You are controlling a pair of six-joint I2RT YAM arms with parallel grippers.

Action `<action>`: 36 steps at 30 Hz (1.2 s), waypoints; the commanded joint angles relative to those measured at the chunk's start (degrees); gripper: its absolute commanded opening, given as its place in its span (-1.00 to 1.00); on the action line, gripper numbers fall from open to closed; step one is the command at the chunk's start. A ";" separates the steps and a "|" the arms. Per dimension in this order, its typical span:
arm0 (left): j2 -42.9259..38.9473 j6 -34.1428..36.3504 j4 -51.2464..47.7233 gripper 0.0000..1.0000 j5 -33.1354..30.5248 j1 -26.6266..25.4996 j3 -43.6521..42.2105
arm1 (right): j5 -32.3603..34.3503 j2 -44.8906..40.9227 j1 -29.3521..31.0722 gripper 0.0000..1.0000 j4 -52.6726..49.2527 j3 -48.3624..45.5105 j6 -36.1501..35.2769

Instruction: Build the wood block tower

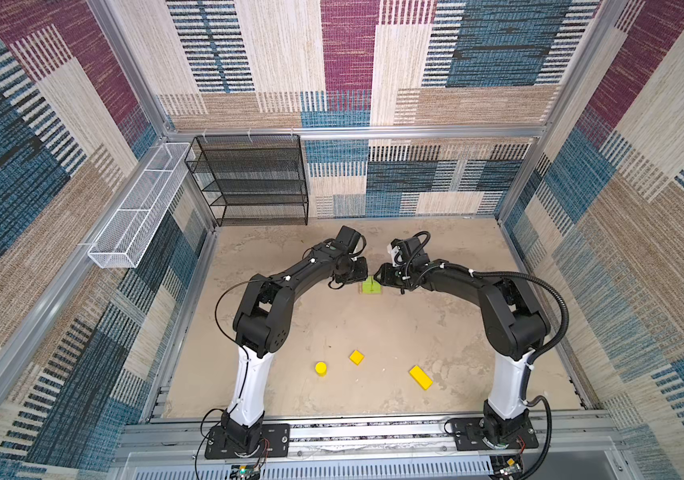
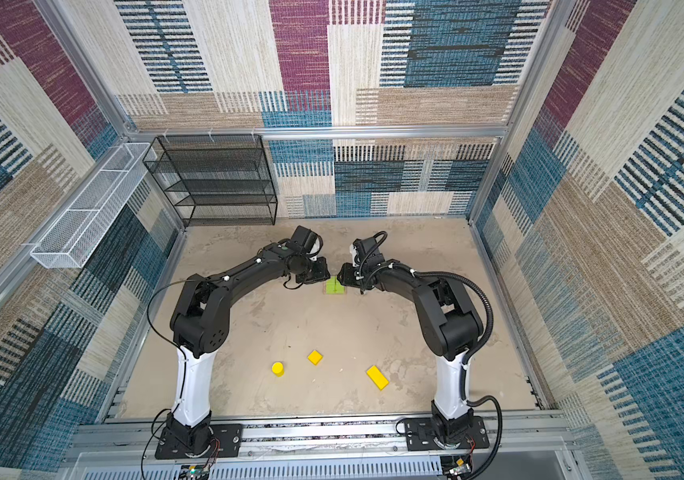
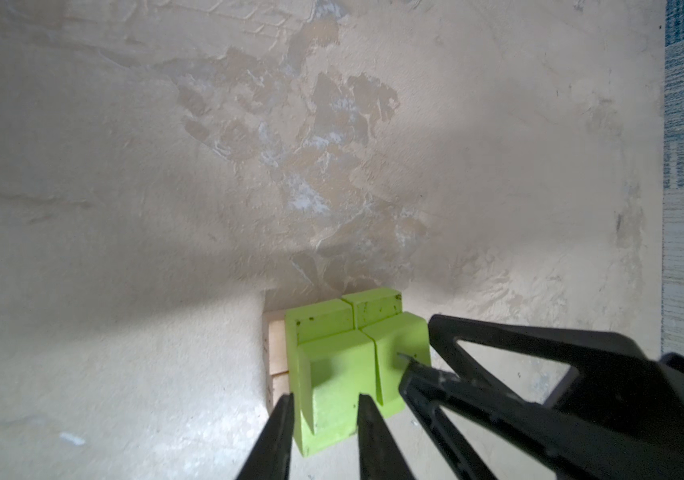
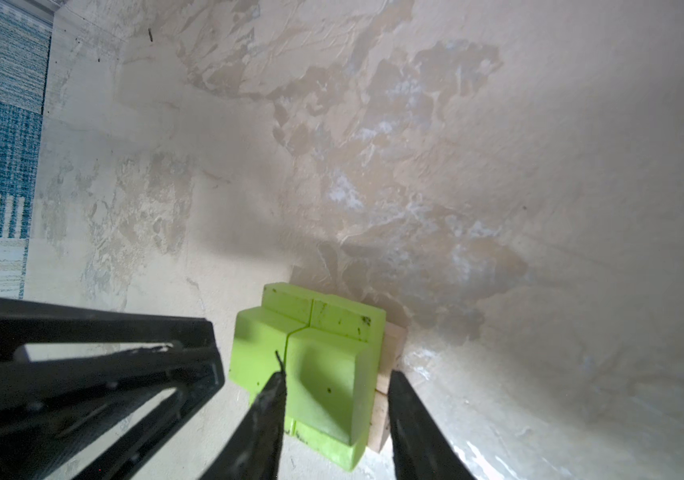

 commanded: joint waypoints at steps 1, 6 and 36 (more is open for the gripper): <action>0.02 0.65 -0.66 -0.42 0.82 -0.01 0.44 | -1.03 0.25 0.07 -0.17 2.25 0.54 0.75; 0.24 0.56 -0.76 -0.45 0.93 0.00 0.56 | -1.23 0.36 0.07 -0.20 2.23 0.53 0.92; 1.52 -0.13 -1.00 -0.53 2.23 -0.33 1.72 | -1.05 -0.10 0.42 -0.42 2.01 -0.15 1.64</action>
